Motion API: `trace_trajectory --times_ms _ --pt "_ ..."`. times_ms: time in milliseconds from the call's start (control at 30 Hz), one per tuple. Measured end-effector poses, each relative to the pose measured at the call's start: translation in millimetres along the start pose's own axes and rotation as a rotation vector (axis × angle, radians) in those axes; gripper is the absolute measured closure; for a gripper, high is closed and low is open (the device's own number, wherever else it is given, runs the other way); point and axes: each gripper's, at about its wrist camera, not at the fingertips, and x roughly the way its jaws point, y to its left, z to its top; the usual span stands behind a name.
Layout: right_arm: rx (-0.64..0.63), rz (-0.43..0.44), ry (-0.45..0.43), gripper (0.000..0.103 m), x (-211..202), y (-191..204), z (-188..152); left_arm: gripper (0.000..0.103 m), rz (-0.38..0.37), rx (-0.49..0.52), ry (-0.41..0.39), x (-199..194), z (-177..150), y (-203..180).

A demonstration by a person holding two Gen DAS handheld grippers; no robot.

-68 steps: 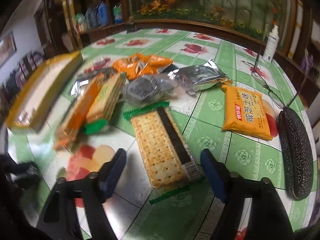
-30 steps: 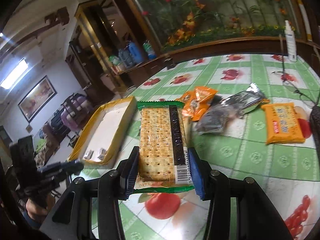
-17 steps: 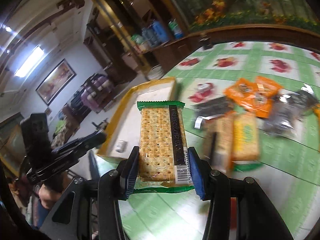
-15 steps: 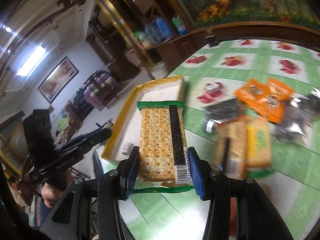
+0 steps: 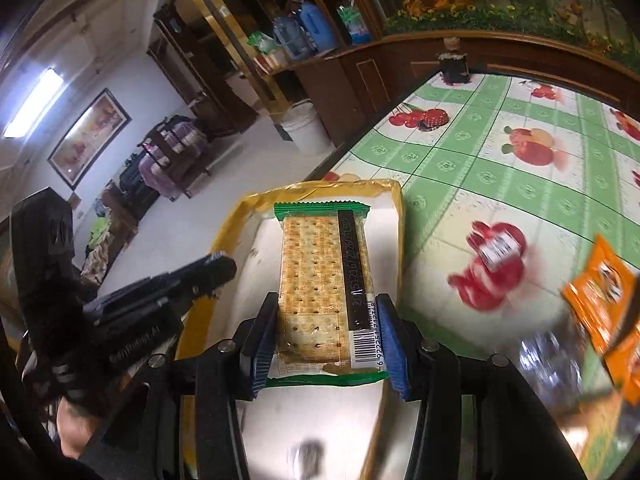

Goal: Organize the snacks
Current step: 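Carry the cracker pack and the candy over the yellow-rimmed tray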

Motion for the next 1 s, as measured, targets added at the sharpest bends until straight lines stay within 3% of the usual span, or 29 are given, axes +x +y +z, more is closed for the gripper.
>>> trace_trajectory --times_ms 433,1000 --pt "0.000 -0.044 0.063 0.055 58.7 8.1 20.2 0.087 0.052 -0.057 0.056 32.6 2.1 13.6" --pt "0.021 -0.040 0.063 0.053 62.2 4.6 20.1 0.085 0.043 -0.061 0.061 35.6 3.8 12.4"
